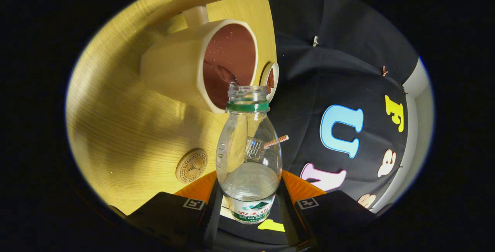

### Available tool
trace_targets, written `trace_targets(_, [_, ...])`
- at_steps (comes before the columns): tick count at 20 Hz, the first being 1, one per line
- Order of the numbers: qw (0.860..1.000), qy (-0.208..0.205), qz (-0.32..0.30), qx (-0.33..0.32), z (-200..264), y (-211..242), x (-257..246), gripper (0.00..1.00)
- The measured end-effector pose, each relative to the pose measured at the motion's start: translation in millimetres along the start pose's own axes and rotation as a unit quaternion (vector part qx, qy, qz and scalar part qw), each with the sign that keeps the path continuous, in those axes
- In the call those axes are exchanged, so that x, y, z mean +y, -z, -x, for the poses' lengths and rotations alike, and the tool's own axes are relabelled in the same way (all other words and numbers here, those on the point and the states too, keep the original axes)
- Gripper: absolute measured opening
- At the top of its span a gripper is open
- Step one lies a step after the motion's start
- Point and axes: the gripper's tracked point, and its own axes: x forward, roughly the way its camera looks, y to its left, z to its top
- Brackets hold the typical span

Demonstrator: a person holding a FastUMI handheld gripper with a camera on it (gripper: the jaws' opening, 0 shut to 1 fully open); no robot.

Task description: Take the bottle from table, then pour the juice into the cup, finally place the bottle on the coaster

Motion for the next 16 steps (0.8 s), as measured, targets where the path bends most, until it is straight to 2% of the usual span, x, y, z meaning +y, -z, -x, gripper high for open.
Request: trace_targets(16, [0.997,0.005,0.069,-0.018,-3.1,-4.5,-10.0,0.7])
